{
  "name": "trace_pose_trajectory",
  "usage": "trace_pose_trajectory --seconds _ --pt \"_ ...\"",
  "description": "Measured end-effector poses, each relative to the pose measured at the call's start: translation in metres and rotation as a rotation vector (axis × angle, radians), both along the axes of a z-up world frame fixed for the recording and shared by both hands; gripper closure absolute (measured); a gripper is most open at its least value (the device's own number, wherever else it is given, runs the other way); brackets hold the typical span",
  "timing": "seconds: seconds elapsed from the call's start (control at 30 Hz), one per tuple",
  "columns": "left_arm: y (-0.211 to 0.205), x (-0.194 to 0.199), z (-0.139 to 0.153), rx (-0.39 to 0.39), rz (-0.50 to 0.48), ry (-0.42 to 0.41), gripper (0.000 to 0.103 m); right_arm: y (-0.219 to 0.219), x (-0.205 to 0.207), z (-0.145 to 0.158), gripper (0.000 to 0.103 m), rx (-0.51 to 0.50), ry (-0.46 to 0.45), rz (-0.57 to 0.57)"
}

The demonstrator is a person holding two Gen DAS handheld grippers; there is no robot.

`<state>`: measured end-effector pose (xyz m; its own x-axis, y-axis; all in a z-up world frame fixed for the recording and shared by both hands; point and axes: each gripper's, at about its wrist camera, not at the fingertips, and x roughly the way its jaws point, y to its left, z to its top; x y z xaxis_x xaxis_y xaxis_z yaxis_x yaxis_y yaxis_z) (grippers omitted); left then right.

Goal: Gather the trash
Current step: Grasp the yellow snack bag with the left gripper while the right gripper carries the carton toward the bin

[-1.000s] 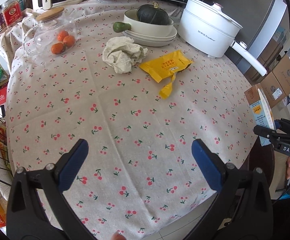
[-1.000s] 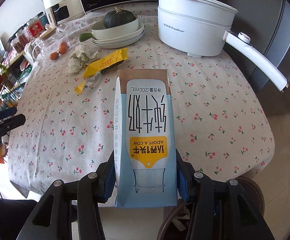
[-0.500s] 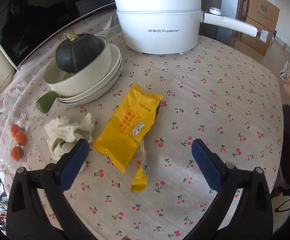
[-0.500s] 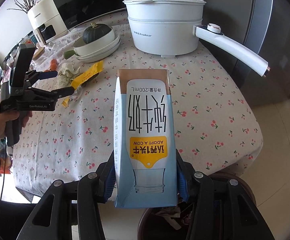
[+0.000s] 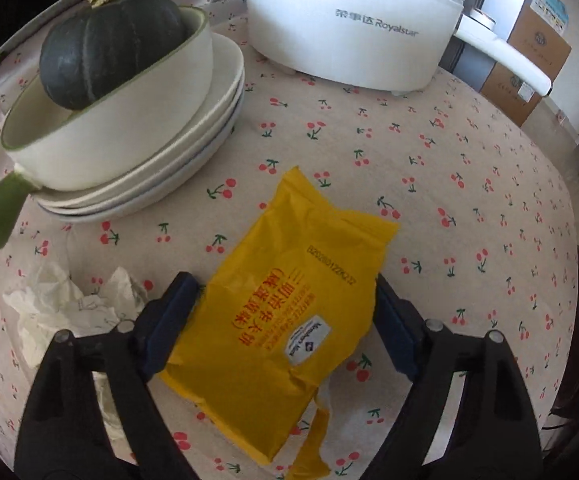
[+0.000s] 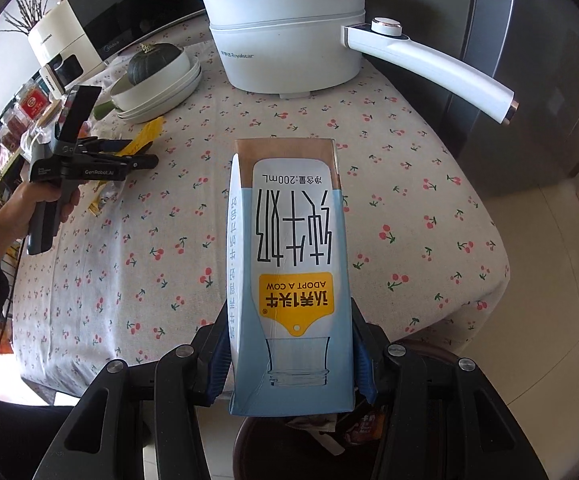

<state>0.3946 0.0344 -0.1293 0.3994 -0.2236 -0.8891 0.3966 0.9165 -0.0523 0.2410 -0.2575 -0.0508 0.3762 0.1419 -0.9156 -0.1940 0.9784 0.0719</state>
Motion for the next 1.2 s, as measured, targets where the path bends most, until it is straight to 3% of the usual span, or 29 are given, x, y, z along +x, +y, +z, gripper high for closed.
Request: trace_pose_trajectory --seconds 0.2,0.4,0.83,1.2 --pt "0.014 -0.027 0.001 -0.082 0.112 0.004 0.040 -0.010 -0.001 -0.006 0.052 -0.013 0.012 -0.027" --pt "0.018 -0.078 0.002 -0.116 0.203 0.020 0.050 -0.005 -0.011 -0.005 0.052 -0.011 0.012 -0.031" --pt "0.026 -0.176 0.052 -0.180 0.281 -0.002 0.052 0.019 -0.062 0.006 0.051 0.019 -0.031 0.009" --pt "-0.001 -0.229 0.066 -0.250 0.246 -0.012 0.052 -0.007 -0.119 -0.003 0.051 0.013 -0.046 -0.055"
